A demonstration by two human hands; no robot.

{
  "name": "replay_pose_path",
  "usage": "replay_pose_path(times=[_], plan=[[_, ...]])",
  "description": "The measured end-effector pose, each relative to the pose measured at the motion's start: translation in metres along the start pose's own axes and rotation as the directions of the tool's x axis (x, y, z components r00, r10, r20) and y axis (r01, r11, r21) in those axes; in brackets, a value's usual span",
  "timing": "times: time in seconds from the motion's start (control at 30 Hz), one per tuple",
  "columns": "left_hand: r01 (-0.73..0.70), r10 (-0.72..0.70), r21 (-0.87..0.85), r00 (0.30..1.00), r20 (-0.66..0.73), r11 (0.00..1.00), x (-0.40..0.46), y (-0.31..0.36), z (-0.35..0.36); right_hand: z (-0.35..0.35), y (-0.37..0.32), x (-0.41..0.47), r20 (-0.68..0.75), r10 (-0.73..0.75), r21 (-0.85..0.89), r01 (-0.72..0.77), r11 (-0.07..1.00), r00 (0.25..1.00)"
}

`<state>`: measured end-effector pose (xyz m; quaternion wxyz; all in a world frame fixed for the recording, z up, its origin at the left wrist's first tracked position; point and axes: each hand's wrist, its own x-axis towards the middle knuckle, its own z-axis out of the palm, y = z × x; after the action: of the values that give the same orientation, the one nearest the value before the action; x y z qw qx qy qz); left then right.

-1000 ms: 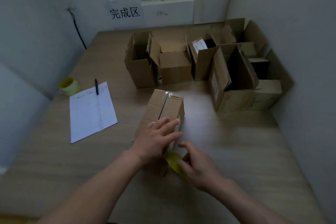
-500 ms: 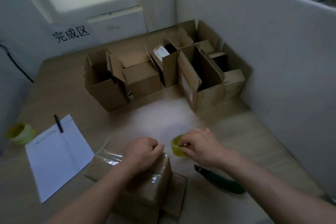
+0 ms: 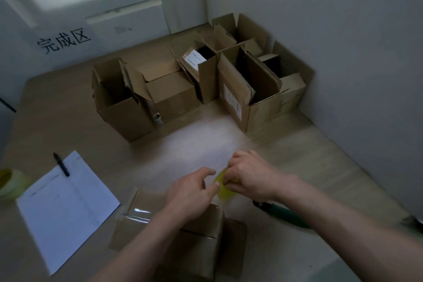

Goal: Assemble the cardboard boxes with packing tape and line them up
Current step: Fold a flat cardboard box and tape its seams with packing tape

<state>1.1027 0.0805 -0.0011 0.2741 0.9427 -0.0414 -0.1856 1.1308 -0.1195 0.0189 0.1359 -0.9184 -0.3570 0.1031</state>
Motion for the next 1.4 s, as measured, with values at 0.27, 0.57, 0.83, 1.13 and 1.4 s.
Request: replay_pose_path(times=[0.27, 0.57, 0.83, 1.13, 1.4], plan=[[-0.012, 0.008, 0.016, 0.973, 0.232, 1.0, 0.016, -0.001, -0.004, 0.003, 0.002, 0.011, -0.073, -0.082, 0.013, 0.083, 0.996, 0.994], [0.135, -0.108, -0.119, 0.972, 0.208, 0.984, 0.024, -0.01, 0.005, 0.034, 0.001, -0.017, -0.442, 0.118, 0.212, -0.024, 0.977, 0.889], [0.204, -0.19, -0.254, 0.979, 0.08, 0.945, 0.023, -0.007, 0.006, 0.136, 0.028, -0.138, -0.154, 0.624, 0.077, -0.62, 0.781, 0.766], [0.142, -0.132, -0.253, 0.99, 0.055, 0.957, 0.016, -0.007, 0.008, 0.095, 0.005, -0.138, -0.288, 0.562, 0.617, -0.298, 0.728, 0.775], [0.105, -0.105, -0.221, 0.994, 0.013, 0.97, 0.004, -0.006, 0.005, 0.04, -0.003, -0.102, -0.144, 0.339, 0.501, -0.226, 0.835, 0.93]])
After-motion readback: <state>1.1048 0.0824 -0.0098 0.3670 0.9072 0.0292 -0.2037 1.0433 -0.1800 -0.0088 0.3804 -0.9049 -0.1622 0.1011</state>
